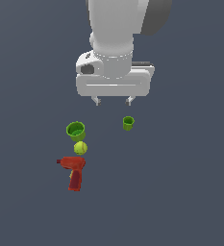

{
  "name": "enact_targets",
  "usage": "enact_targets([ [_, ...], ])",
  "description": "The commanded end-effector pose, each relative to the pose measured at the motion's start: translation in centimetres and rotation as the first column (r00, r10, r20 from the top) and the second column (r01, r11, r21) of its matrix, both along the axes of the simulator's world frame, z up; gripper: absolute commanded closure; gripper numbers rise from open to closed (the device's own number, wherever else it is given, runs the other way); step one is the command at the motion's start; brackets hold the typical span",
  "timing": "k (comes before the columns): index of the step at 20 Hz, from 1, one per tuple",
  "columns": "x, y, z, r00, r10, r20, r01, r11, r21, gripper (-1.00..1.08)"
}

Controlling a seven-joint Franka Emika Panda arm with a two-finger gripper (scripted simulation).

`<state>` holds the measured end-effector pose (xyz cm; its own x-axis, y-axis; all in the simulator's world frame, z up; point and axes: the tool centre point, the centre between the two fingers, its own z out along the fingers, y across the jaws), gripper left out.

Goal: Pick up a designated object from a clutter of objects.

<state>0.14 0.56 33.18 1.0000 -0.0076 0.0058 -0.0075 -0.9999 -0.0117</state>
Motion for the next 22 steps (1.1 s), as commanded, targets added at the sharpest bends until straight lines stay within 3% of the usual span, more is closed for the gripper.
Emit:
enact_targets([
  [1, 0.0, 0.0, 0.0, 1.0, 0.0, 0.0, 0.0, 1.0, 0.0, -1.0],
  [13, 0.3, 0.3, 0.8, 1.0, 0.011, 0.014, -0.011, 1.0, 0.008, -1.0],
  [22, 2.7, -1.1, -1.2, 1.0, -0.009, 0.024, 0.009, 1.0, -0.011, -1.0],
])
